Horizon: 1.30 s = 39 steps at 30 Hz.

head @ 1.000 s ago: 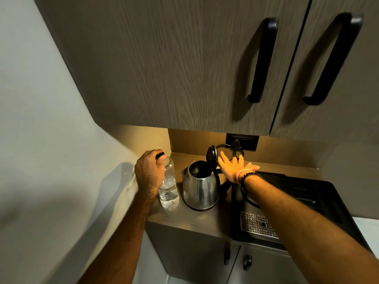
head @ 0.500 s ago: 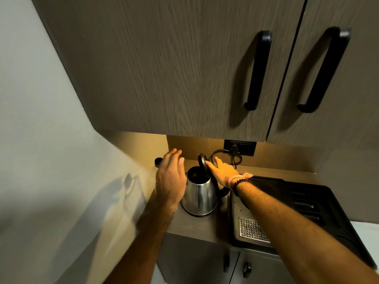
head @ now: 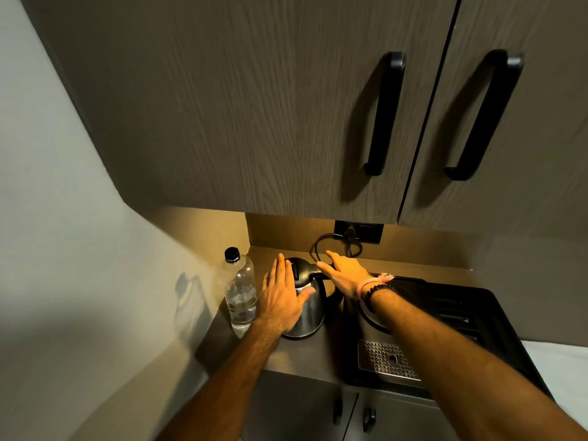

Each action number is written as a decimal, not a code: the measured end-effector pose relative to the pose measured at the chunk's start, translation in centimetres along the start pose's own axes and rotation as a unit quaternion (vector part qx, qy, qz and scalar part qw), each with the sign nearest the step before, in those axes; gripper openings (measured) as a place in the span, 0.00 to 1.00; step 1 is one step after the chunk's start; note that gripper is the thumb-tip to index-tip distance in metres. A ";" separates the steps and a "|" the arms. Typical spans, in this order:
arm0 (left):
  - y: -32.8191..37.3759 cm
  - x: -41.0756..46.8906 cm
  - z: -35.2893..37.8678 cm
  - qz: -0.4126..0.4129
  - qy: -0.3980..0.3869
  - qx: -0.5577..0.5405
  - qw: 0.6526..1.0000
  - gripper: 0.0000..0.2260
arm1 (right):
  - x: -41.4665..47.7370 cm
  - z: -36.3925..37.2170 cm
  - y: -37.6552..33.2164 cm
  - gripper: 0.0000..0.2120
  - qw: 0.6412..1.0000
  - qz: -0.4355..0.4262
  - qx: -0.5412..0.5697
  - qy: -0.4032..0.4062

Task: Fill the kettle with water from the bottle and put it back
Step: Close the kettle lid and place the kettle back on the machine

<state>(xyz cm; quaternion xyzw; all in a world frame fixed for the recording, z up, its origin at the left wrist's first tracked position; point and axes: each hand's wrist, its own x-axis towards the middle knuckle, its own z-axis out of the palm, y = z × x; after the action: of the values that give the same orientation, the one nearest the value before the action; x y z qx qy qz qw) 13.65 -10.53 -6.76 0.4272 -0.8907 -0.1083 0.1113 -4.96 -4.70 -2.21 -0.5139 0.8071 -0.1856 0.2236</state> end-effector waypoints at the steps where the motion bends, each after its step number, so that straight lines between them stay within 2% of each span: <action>1: -0.1 0.0 0.1 -0.001 0.000 0.005 1.000 0.41 | -0.1 0.1 0.0 0.34 1.000 -0.010 -0.001 -0.001; 7: -0.5 0.0 0.0 0.002 -0.002 0.016 1.000 0.42 | -0.6 0.8 -0.2 0.35 0.998 -0.053 -0.019 -0.014; 11: -0.1 -1.3 0.5 -0.065 0.027 -0.107 0.992 0.47 | -0.4 0.9 0.5 0.32 0.998 -0.057 0.008 -0.023; 14: 0.7 -1.9 1.5 -0.117 0.061 -0.229 0.964 0.51 | 0.0 0.9 1.1 0.27 0.998 -0.053 0.040 0.002; 17: 1.3 -1.5 1.6 -0.192 0.097 -0.351 0.911 0.59 | 0.2 0.9 1.6 0.20 0.995 -0.048 0.084 0.014; 19: 1.6 -1.1 1.7 -0.248 0.095 -0.395 0.879 0.64 | 0.2 0.8 1.7 0.17 0.993 -0.049 0.105 0.023; 21: 1.5 -0.8 1.9 -0.272 0.092 -0.401 0.870 0.65 | 0.1 0.9 1.6 0.16 0.991 -0.049 0.122 0.029; 24: 1.3 -0.4 1.8 -0.271 0.103 -0.410 0.865 0.63 | 0.0 0.9 1.7 0.15 0.989 -0.047 0.133 0.037; 29: 2.8 0.0 0.8 -0.242 0.117 -0.393 0.879 0.61 | -0.9 -0.4 2.4 0.17 0.986 -0.056 0.133 0.084; 35: 7.2 1.6 -1.3 -0.174 0.129 -0.436 0.873 0.60 | -3.0 -4.9 4.1 0.18 0.979 -0.065 0.123 0.151; 39: 10.8 2.7 -1.9 -0.148 0.110 -0.428 0.885 0.61 | -4.7 -8.0 6.3 0.16 0.975 -0.053 0.120 0.177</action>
<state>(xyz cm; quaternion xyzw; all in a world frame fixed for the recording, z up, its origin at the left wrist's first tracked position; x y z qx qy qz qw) 4.54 -6.24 -1.58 0.4741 -0.6659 -0.4471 0.3631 -12.38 2.70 1.90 -0.4843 0.7773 -0.3807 0.1277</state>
